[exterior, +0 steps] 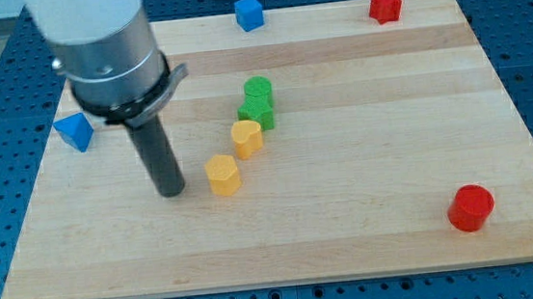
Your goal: Move yellow hexagon to yellow heart
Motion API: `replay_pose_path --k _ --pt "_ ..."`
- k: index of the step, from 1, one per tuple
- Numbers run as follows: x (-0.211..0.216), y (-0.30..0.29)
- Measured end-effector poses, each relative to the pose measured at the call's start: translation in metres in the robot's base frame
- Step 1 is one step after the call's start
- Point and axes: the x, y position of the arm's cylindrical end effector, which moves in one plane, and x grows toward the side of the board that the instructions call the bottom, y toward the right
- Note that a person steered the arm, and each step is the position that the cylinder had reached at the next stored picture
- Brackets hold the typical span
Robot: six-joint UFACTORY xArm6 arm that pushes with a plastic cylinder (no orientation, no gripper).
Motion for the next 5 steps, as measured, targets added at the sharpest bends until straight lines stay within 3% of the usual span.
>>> replay_pose_path --k 1,5 --pt "0.016 -0.004" --pt "0.007 0.050"
